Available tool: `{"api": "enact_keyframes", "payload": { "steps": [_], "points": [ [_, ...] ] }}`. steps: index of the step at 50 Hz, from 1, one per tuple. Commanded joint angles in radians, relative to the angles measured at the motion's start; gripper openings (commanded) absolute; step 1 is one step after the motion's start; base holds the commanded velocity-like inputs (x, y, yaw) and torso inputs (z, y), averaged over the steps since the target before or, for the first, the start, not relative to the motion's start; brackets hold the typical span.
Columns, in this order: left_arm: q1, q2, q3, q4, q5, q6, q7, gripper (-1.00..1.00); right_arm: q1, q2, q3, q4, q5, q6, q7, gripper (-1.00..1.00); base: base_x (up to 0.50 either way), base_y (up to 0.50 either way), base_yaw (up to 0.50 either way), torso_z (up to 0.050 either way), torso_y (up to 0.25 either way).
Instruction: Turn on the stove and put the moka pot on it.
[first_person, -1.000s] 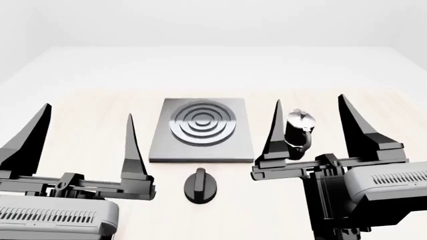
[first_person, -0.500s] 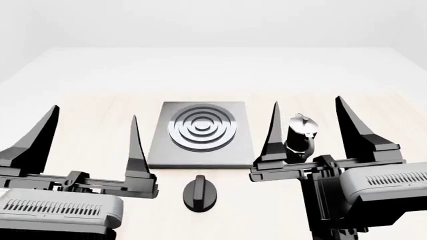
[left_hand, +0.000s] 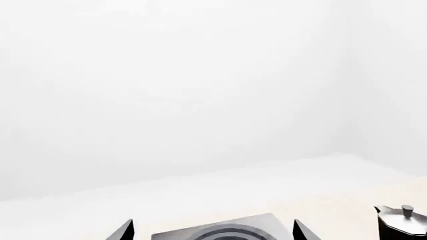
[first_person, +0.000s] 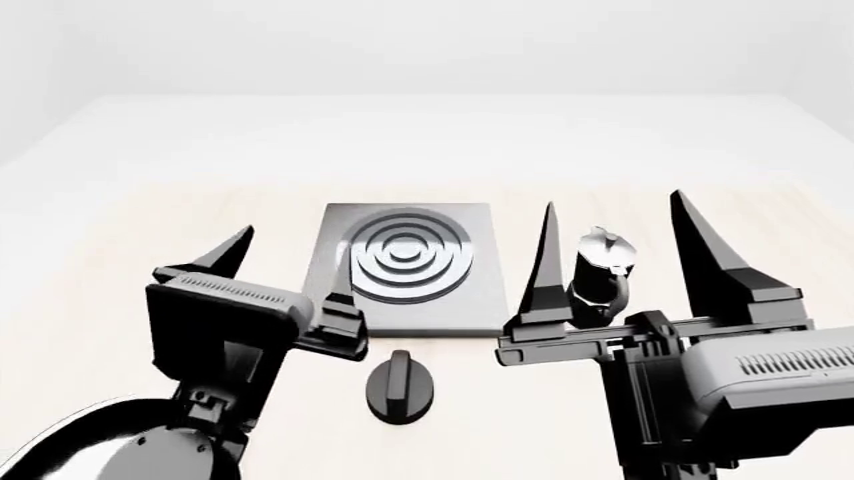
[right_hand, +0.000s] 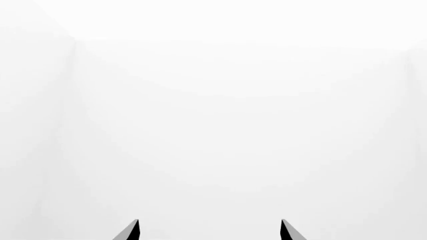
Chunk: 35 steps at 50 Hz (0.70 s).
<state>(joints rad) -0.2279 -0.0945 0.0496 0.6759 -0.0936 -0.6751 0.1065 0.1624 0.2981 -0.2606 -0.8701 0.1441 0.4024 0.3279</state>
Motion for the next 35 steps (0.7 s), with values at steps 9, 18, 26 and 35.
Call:
{"api": "enact_keyframes", "payload": {
  "steps": [9,18,26,35],
  "points": [
    [-0.092,0.002,-0.006,-0.328,-0.091,0.002,0.04,1.0,0.008,0.009,-0.006,-0.028,0.01,0.013,0.015,1.0,0.0,0.0,0.0,0.0,0.0],
    [-0.102,0.009,-0.007,-0.429,-0.133,0.017,0.056,1.0,0.005,0.014,-0.007,-0.027,0.014,0.005,0.02,1.0,0.0,0.0,0.0,0.0,0.0],
    [-0.111,0.008,0.021,-0.495,-0.148,0.012,0.063,1.0,0.003,0.017,-0.014,-0.026,0.014,0.001,0.026,1.0,0.0,0.0,0.0,0.0,0.0],
    [-0.114,0.013,0.049,-0.572,-0.16,0.04,0.072,1.0,0.016,0.021,-0.016,-0.03,0.021,0.012,0.03,1.0,0.0,0.0,0.0,0.0,0.0]
  ]
}}
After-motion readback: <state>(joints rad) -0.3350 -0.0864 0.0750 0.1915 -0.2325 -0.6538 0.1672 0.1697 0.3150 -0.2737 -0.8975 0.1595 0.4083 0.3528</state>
